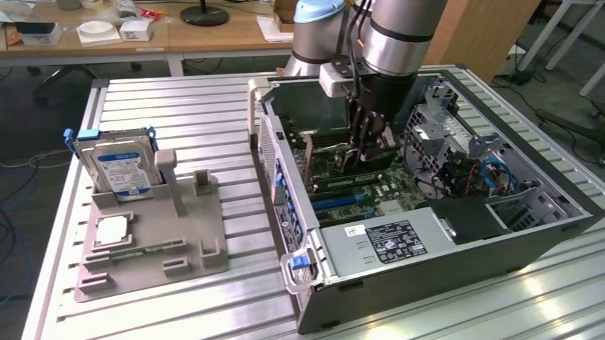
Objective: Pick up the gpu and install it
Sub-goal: 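Insert the gpu into the slot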
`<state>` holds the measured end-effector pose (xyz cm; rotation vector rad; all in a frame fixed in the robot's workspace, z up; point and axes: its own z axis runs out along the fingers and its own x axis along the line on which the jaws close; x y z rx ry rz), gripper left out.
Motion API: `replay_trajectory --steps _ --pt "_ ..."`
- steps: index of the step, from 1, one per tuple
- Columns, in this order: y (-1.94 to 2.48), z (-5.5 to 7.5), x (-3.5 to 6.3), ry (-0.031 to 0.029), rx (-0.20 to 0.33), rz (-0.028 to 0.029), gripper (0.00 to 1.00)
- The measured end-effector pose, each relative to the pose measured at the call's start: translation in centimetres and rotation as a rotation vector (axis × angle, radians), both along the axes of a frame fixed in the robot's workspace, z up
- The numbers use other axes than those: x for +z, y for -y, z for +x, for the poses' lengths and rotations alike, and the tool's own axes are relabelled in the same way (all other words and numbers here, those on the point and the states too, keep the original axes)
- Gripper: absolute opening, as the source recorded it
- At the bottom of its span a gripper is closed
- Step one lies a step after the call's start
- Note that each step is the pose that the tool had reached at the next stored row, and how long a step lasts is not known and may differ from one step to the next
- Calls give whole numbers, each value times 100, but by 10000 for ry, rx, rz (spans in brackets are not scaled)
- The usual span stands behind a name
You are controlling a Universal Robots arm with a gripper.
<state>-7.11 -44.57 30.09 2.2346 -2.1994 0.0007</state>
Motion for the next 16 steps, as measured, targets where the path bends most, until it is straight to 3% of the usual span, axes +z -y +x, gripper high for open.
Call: replay_trajectory --steps 16 --pt "32 -49 -151 0 0 0 27"
